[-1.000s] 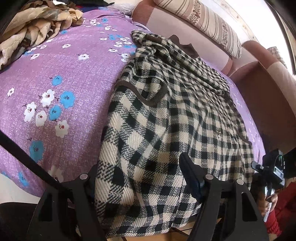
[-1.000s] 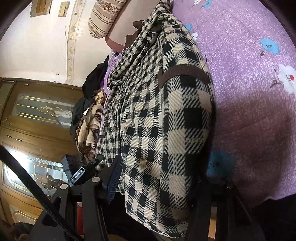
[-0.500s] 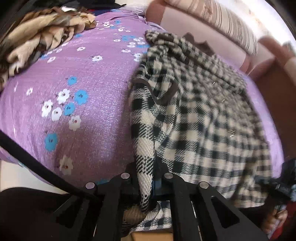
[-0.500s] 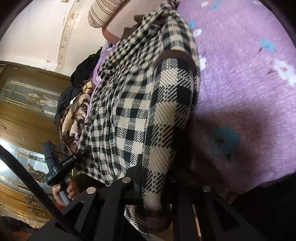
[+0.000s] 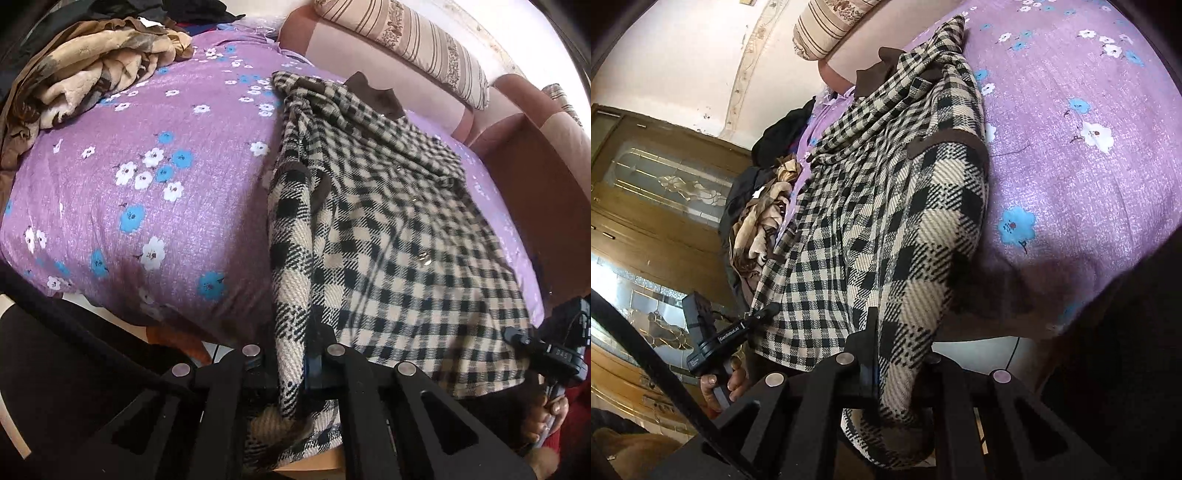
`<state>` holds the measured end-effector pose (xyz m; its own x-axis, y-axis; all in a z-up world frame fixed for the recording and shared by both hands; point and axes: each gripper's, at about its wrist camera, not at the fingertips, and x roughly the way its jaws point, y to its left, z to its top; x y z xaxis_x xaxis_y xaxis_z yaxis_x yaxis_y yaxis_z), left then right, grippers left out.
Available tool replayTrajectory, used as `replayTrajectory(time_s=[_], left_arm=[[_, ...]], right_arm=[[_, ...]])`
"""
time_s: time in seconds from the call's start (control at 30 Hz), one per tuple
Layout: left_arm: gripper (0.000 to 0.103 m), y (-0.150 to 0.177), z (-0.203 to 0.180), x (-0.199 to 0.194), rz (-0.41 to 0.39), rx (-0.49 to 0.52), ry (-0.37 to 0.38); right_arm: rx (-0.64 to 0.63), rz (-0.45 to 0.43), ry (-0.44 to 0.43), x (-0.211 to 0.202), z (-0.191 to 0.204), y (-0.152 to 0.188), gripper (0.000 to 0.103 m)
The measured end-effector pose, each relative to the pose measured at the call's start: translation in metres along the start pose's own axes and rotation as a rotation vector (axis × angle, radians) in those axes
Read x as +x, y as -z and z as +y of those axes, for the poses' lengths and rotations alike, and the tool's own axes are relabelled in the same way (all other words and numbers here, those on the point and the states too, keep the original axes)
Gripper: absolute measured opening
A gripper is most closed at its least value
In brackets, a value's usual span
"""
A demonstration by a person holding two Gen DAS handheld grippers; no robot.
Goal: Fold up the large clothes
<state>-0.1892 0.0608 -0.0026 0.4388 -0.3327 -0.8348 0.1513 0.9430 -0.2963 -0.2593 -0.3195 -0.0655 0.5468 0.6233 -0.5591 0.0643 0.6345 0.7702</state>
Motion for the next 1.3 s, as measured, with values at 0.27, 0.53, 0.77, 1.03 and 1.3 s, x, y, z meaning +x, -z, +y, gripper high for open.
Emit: replayTrajectory(time_s=[0.27,0.53,0.77,1.03,1.3], left_arm=[[0.006,-0.071,-0.017,-0.005,-0.028,0.018,0.081],[0.006,-0.223,-0.024,0.081,-0.045,-0.098,0.039],[0.008,-0.297,-0.002,0.172,0.038,-0.254,-0.011],[0.015,-0.322,0.007,0.157,0.000,-0.316,0.165],[0.059,-0.340,0.025,0.124,-0.117,-0.525,0.319]], right_arm=[[-0.127,-0.041,0.019,-0.008,0.040,-0.074,0.009],[-0.148,-0.189,0.195,0.023,0.047,-0.232,0.009],[-0.007,-0.112,0.367,0.100,-0.004,-0.325,0.011],[0.201,-0.205,0.148,0.089,-0.037,-0.333,0.042],[0.300,-0.269,0.049,0.072,-0.032,-0.336,0.060]])
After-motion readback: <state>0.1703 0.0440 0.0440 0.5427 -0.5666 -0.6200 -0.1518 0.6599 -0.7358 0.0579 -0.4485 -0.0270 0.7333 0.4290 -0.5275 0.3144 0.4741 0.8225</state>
